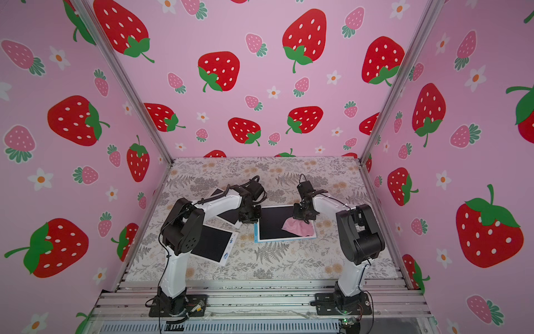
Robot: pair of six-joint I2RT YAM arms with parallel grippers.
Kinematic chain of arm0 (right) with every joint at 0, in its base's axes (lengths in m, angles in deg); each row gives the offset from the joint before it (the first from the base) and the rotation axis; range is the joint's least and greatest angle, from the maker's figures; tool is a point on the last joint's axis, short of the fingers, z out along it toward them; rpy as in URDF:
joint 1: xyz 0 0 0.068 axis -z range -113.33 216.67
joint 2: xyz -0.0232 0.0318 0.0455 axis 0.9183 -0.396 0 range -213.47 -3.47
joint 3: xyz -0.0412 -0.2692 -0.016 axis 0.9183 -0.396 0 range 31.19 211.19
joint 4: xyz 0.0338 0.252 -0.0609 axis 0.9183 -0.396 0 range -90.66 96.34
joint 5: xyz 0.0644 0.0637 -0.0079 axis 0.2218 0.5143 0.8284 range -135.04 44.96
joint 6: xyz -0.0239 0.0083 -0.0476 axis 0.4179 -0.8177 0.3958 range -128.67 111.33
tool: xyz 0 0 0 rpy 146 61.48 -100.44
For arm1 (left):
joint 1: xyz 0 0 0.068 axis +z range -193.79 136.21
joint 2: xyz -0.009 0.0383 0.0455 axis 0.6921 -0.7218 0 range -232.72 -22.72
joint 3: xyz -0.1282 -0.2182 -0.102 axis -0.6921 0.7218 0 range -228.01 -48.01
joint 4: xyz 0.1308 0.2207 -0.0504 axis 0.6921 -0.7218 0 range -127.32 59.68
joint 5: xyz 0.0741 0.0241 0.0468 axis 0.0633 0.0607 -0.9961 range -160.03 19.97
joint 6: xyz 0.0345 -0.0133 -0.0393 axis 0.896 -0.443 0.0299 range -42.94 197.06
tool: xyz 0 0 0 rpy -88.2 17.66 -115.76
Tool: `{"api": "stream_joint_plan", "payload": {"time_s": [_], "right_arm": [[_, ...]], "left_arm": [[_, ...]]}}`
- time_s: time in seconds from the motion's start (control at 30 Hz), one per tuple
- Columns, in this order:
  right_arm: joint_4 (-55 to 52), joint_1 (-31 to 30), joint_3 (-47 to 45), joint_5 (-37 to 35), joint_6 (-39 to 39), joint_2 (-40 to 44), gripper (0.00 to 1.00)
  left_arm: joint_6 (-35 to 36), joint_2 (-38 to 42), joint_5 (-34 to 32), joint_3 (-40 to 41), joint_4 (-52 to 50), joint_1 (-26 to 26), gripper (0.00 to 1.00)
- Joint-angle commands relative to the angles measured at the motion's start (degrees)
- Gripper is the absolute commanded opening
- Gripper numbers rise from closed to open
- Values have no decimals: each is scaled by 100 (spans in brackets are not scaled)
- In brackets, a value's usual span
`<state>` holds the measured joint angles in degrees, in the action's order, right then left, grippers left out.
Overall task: Wipe the drawing tablet
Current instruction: Wipe the dirt from the drawing tablet.
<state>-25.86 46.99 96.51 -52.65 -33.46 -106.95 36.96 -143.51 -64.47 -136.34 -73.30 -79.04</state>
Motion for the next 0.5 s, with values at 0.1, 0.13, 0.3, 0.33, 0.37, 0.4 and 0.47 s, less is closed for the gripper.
{"api": "stream_joint_plan", "payload": {"time_s": [0.1, 0.13, 0.3, 0.33, 0.37, 0.4, 0.47], "right_arm": [[-147, 356, -177, 85, 107, 41, 0], [-154, 184, -115, 56, 98, 14, 0], [-257, -112, 210, 29, -33, -276, 0], [-253, 6, 166, 28, -49, -271, 0], [-242, 162, 97, 40, -52, -250, 0], [-242, 294, 31, 49, -52, -229, 0], [-195, 550, -194, 5, -30, -66, 0]], "left_arm": [[45, -584, -363, 361, -501, 8, 17], [46, -599, -363, 337, -509, 11, 17], [49, -630, -372, 284, -544, 9, 17], [46, -628, -376, 289, -550, 13, 17], [46, -621, -380, 307, -545, 9, 17], [46, -621, -385, 321, -538, 9, 17], [32, -611, -380, 359, -528, 10, 17]]}}
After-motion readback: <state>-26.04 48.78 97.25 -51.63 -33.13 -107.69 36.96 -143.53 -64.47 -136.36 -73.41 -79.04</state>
